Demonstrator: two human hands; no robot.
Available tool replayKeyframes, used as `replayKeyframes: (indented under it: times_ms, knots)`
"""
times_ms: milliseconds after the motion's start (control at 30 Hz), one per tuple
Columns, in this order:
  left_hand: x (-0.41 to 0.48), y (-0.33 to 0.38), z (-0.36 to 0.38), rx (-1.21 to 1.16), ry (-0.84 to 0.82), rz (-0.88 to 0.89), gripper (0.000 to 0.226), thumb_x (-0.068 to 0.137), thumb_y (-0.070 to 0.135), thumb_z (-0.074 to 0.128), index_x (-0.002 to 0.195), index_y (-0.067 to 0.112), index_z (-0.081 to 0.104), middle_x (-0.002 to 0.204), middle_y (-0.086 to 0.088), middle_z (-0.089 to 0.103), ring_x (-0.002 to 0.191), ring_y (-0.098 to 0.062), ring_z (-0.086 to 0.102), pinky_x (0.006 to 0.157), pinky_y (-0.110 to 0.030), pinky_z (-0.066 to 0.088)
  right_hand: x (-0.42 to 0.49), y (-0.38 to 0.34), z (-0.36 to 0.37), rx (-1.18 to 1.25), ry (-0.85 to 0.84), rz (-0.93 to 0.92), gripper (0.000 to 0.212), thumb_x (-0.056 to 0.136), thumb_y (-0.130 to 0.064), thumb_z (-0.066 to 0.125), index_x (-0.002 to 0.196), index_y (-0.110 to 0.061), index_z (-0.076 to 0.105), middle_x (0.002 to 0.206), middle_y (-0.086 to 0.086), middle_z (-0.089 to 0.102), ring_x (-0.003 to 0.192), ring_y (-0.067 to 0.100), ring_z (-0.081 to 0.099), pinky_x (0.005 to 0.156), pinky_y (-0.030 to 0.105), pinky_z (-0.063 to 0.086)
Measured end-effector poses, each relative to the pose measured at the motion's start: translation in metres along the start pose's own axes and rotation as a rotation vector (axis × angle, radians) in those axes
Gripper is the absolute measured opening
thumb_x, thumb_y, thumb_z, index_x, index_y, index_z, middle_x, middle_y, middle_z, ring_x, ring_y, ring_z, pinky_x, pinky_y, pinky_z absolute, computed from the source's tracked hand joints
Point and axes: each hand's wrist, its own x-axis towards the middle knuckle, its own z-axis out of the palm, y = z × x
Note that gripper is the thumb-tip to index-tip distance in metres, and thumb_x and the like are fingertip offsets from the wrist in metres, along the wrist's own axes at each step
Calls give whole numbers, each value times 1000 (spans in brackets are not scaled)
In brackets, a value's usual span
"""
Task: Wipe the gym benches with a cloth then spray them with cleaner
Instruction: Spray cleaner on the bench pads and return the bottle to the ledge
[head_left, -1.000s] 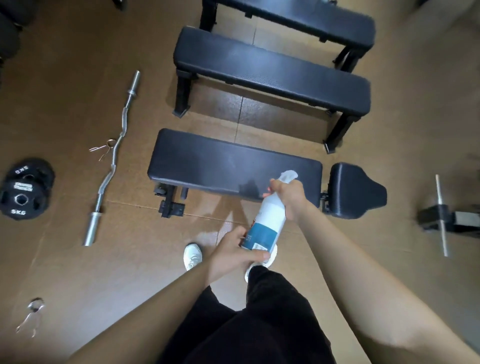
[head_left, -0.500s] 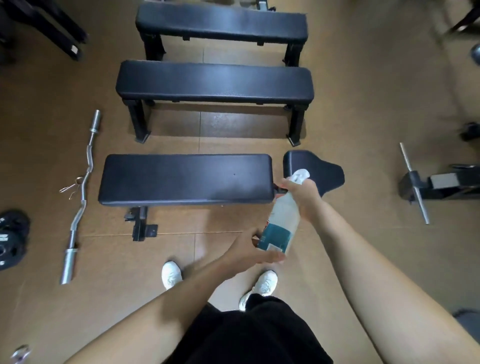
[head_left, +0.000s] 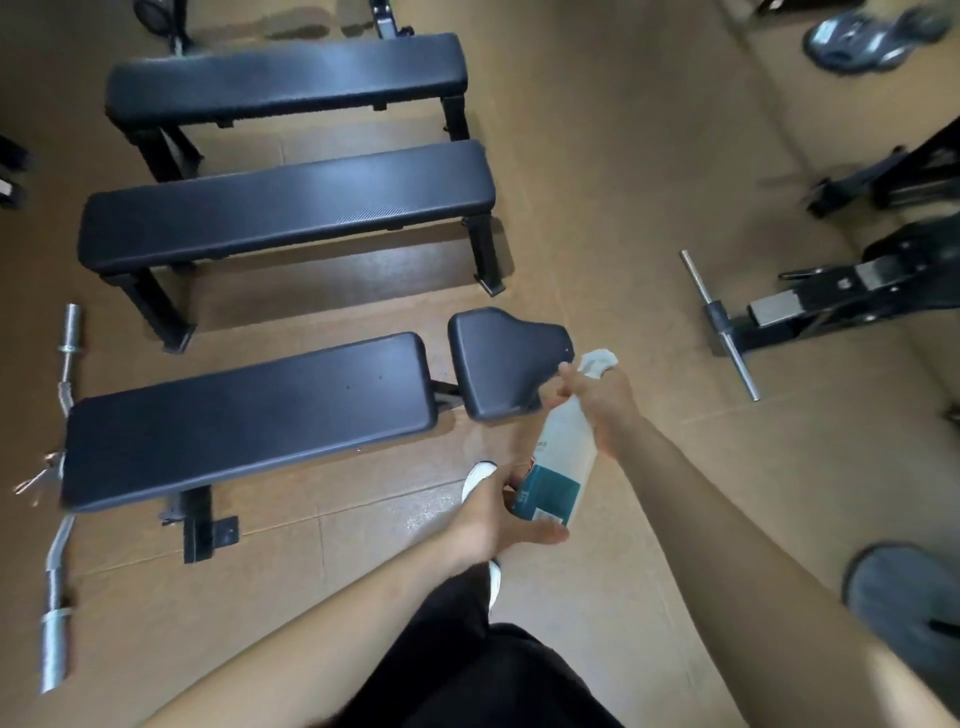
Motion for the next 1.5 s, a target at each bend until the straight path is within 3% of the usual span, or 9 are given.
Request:
replayKeyframes:
  times_ms: [200,333,433,500,733,967,1167,1367,1500]
  knots:
    - [70,39,18,-54,-12,-13,62,66,25,96,111,10,57,91,4,71,71,-1,66,65,-16,49,50,-47,-49,28,-155,-51,19,94,-21,72,92,-8,57,79,10,68,58,17,72,52,30,57]
    - [123,73,16,-186,8,8,61,67,19,95,115,12,58,101,-2,72,75,2,68,65,-12,49,86,-79,-75,36,-255,-38,21,92,-23,73,102,-18,56,80,-4,69,77,14,70,68,32,60]
    - [156,102,15,-275,42,31,69,60,31,99,116,16,60,107,-4,74,96,-17,71,82,-28,57,104,-83,-90,15,-411,71,52,88,-32,77,129,-13,49,105,6,66,100,25,69,87,43,59]
    - [171,124,16,-301,47,56,64,65,26,96,115,13,59,97,3,74,88,-11,71,76,-22,55,117,-86,-98,19,-485,93,60,85,-33,78,134,-14,48,110,9,64,105,29,67,95,51,57]
    - [215,184,-11,-350,-7,38,33,87,39,75,113,19,69,108,8,76,103,-9,69,83,-22,53,170,-140,-106,-20,-488,-19,62,77,-17,84,131,-8,55,111,13,68,103,29,66,96,52,54]
    - [282,274,-51,-473,484,197,52,93,38,71,140,20,55,136,4,61,123,-10,58,104,-32,48,216,-170,-107,-564,-467,-330,75,63,-36,94,126,-34,54,114,-16,65,102,1,64,88,28,57]
    - [337,327,-28,-494,1009,139,21,80,40,82,82,23,69,66,16,65,65,-3,60,67,-30,49,261,-192,-109,-683,-613,-463,79,59,-44,91,125,-43,47,117,-21,60,107,8,60,93,37,55]
    - [373,362,-11,-896,1221,14,41,82,33,83,89,-6,71,71,-4,77,63,-15,69,72,-38,61,319,-237,-134,-809,-788,-526,81,60,-46,88,130,-39,47,119,-16,61,107,14,60,94,41,53]
    - [397,389,-8,-1061,1295,17,26,85,22,80,75,4,66,69,-9,74,62,-20,68,72,-41,60,362,-269,-150,-869,-927,-554,81,64,-44,89,131,-35,45,120,-14,58,108,15,59,95,38,53]
